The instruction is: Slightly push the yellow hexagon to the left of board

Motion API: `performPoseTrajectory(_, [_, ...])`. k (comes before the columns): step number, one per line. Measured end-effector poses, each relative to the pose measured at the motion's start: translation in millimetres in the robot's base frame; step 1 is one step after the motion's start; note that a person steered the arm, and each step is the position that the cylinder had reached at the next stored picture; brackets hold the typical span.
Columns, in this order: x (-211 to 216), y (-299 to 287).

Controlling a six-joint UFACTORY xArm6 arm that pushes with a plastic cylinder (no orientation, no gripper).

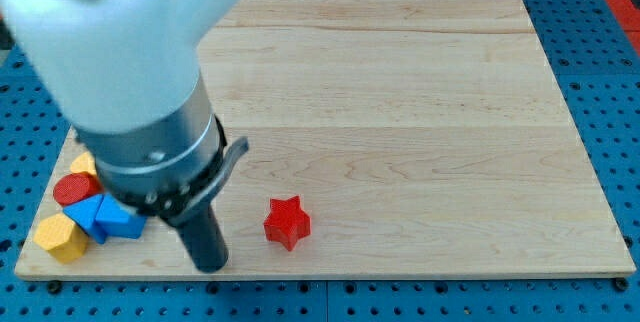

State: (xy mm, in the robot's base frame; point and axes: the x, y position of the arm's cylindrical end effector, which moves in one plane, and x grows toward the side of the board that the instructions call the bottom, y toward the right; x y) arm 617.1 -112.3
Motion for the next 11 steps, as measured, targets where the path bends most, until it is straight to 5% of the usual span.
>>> performPoseTrajectory(3, [1,-110])
performPoseTrajectory(11, [-3,-180])
